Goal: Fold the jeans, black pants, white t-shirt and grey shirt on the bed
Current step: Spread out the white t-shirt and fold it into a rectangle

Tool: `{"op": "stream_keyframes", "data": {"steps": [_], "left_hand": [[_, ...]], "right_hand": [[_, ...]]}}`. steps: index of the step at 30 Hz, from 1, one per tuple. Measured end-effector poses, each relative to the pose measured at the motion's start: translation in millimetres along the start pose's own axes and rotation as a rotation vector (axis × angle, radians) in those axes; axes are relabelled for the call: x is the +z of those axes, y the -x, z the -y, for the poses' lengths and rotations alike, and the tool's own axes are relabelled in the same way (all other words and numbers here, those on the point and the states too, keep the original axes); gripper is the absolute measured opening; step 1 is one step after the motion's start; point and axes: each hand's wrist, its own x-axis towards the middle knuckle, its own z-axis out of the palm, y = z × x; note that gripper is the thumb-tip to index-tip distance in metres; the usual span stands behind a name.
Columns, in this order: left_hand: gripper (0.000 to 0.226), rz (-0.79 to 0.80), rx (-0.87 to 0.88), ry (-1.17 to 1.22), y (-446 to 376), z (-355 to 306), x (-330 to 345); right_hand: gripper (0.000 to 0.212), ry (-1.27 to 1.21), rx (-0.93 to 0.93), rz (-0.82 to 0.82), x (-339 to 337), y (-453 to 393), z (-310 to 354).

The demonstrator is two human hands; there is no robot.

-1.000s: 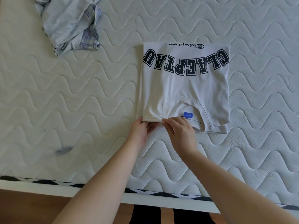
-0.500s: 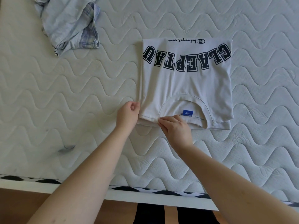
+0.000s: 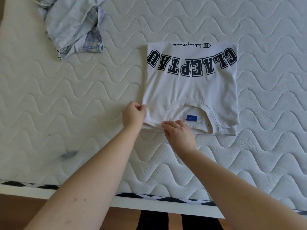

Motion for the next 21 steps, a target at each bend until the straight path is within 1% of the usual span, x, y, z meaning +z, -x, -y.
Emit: {"op": "stream_keyframes", "data": {"steps": [2, 4, 5, 7, 9, 12, 14, 15, 17, 18, 20, 21], "left_hand": [[0.020, 0.015, 0.032, -0.040, 5.2, 6.3, -0.7], [0.021, 0.055, 0.060, -0.048, 10.0, 12.6, -1.3], [0.022, 0.078, 0.069, -0.044, 12.9, 15.7, -2.2], [0.024, 0.111, 0.076, -0.035, 17.8, 21.1, -3.7], [0.027, 0.127, 0.070, -0.014, 21.2, 24.9, -4.3], [0.025, 0.088, 0.072, 0.002, 24.6, 28.8, -4.7], [0.019, 0.058, 0.078, -0.018, 25.3, 30.3, -3.5], [0.017, 0.063, 0.059, -0.008, 24.1, 31.0, -2.1], [0.014, 0.120, -0.035, 0.100, 19.3, 32.4, 0.5], [0.012, 0.151, -0.087, 0.175, 17.1, 32.6, 1.2], [0.008, 0.177, -0.136, 0.265, 13.4, 34.4, 0.9], [0.008, 0.178, -0.129, 0.259, 11.8, 35.5, 0.7]], "right_hand": [[0.028, -0.008, -0.021, 0.089, 0.1, 4.7, -1.8], [0.035, -0.071, -0.020, 0.139, -6.5, 12.1, -8.0], [0.035, -0.097, 0.001, 0.129, -12.0, 16.6, -13.5], [0.031, -0.101, 0.088, 0.038, -25.7, 25.4, -29.7], [0.030, -0.085, 0.247, -0.067, -42.4, 32.7, -51.0], [0.037, -0.070, 0.626, -0.195, -66.8, 34.1, -89.0], [0.043, -0.147, 0.858, -0.189, -79.6, 30.7, -112.2], [0.040, -0.224, 0.946, -0.168, -83.9, 29.0, -120.8], [0.026, -0.356, 1.068, -0.119, -87.9, 26.0, -133.0], [0.023, -0.374, 1.098, -0.093, -89.4, 24.7, -137.9], [0.025, -0.362, 1.118, -0.049, -92.3, 24.4, -145.6], [0.029, -0.363, 1.112, -0.042, -93.6, 25.0, -148.0]]}}
